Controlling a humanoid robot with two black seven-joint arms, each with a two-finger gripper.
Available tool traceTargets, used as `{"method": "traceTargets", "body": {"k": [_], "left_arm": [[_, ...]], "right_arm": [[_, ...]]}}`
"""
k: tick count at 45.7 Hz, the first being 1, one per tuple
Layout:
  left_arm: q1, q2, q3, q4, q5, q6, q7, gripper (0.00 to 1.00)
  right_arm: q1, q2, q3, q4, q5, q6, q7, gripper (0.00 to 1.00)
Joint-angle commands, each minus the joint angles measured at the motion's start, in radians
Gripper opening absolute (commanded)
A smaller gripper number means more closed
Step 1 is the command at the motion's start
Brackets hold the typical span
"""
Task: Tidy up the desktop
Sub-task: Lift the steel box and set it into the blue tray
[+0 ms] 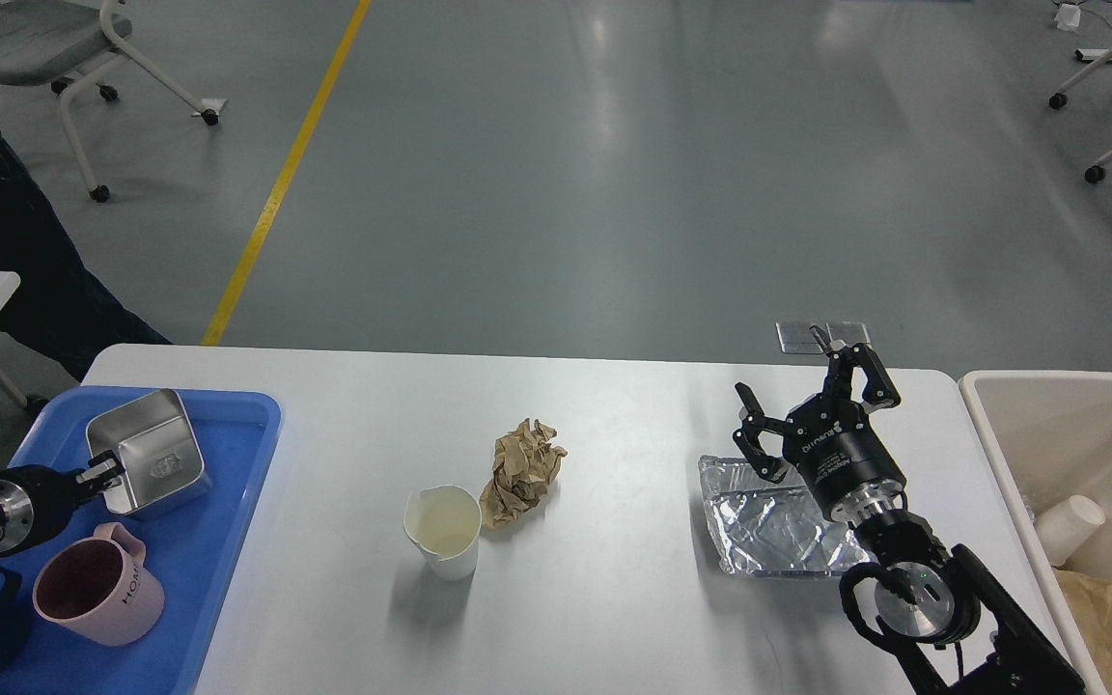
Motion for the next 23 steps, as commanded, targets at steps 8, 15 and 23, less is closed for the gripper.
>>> {"method": "traceTargets", "body": {"k": [8, 15, 23], "left_arm": [[-0.015, 0.009, -0.009, 0.001, -0.095, -0.011, -0.012, 0.89], [-0.017, 0.043, -0.072, -0.002, -0.22, -0.069, -0.012, 0.92], [-0.026, 0.133, -0.178, -0.016, -0.282, -0.184, -0.012, 0.92]], "right_arm": [[0.0, 0.003, 0.001, 0.0, 0.0, 0.0, 0.0, 1.0], [0.003, 0.004, 0.001, 0.0, 0.0, 0.0, 0.0, 1.0], [0.001, 0.004, 0.001, 0.0, 0.0, 0.0, 0.0, 1.0]]}}
